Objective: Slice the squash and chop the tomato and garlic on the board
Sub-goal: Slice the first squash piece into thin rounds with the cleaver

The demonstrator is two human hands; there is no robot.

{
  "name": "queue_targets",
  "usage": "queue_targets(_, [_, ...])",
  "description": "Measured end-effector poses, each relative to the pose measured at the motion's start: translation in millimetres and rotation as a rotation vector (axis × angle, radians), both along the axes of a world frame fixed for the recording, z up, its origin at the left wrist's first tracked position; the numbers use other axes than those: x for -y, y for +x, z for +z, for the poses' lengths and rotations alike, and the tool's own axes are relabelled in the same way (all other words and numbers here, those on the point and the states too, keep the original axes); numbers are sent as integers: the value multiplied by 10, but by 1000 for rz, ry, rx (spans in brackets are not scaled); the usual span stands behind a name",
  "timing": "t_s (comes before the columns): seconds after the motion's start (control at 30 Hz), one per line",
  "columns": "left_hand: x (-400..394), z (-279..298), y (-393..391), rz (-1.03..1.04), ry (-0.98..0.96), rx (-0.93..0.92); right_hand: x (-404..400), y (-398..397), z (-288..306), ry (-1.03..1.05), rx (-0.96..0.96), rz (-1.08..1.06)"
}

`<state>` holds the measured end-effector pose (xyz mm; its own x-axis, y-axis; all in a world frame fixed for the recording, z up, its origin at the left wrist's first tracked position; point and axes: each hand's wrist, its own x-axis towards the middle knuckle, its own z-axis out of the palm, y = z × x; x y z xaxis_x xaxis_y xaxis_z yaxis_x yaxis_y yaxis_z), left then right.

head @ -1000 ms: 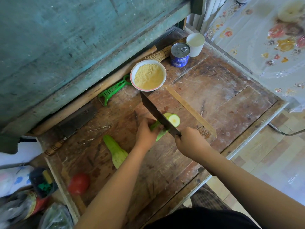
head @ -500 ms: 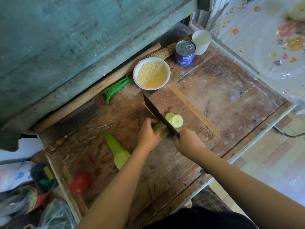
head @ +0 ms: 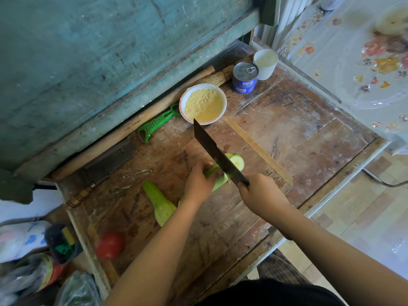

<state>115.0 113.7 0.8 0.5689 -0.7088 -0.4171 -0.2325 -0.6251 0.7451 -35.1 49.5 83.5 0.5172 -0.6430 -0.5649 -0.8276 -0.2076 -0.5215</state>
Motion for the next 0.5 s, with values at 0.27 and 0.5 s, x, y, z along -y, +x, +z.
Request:
queue_targets(0.27, [14, -49, -22, 122, -63, -98, -50, -4, 23, -12, -5, -9])
queue_targets(0.5, [18, -61, -28, 160, -63, -138, -80, 13, 41, -13, -43, -4])
